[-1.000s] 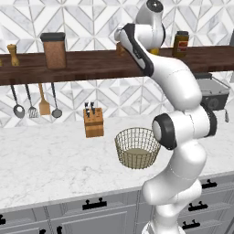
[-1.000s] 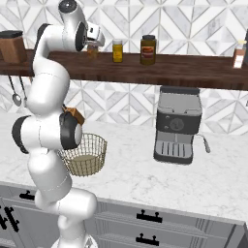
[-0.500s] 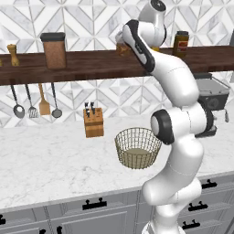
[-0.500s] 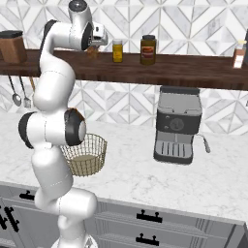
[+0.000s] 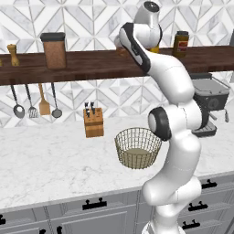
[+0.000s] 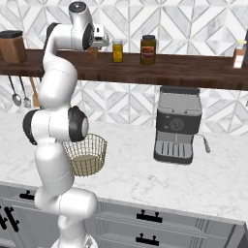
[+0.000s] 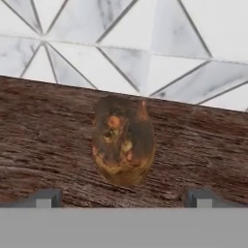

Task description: Open the cabinet, pick up the bread from the cabinet and place it in the basket. Then move the basket to the dining counter.

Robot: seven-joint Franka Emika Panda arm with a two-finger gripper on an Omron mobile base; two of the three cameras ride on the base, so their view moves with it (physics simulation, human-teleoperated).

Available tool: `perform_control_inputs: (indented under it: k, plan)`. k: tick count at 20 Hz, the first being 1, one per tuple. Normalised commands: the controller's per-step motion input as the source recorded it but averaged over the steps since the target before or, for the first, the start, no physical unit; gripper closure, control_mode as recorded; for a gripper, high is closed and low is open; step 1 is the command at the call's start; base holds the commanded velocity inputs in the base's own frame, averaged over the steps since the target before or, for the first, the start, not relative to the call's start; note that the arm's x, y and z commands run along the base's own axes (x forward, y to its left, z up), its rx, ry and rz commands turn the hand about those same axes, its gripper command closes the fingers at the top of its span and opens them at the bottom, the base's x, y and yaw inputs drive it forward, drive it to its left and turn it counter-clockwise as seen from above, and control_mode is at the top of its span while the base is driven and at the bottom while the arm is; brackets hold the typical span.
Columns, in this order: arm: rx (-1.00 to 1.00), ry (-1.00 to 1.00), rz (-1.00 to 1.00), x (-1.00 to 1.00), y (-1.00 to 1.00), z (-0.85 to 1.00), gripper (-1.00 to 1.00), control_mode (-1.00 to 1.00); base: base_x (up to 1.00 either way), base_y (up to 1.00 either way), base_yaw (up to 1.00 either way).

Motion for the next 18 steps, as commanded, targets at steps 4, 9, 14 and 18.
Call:
perform_control_inputs:
  k: [4, 9, 14, 18]
  plan:
    - [0.00, 0.01, 0.00, 0.39, 0.00, -0.01, -1.00, -1.00, 0.00, 0.00, 0.00]
    - [0.00, 0.00, 0.00, 0.35, 0.03, 0.00, -1.00, -1.00, 0.00, 0.00, 0.00]
    - [0.00, 0.03, 0.00, 0.07, 0.05, -0.04, -1.00, -1.00, 0.00, 0.00, 0.00]
    - [0.00, 0.02, 0.00, 0.03, 0.20, -0.11, -1.00, -1.00, 0.00, 0.00, 0.00]
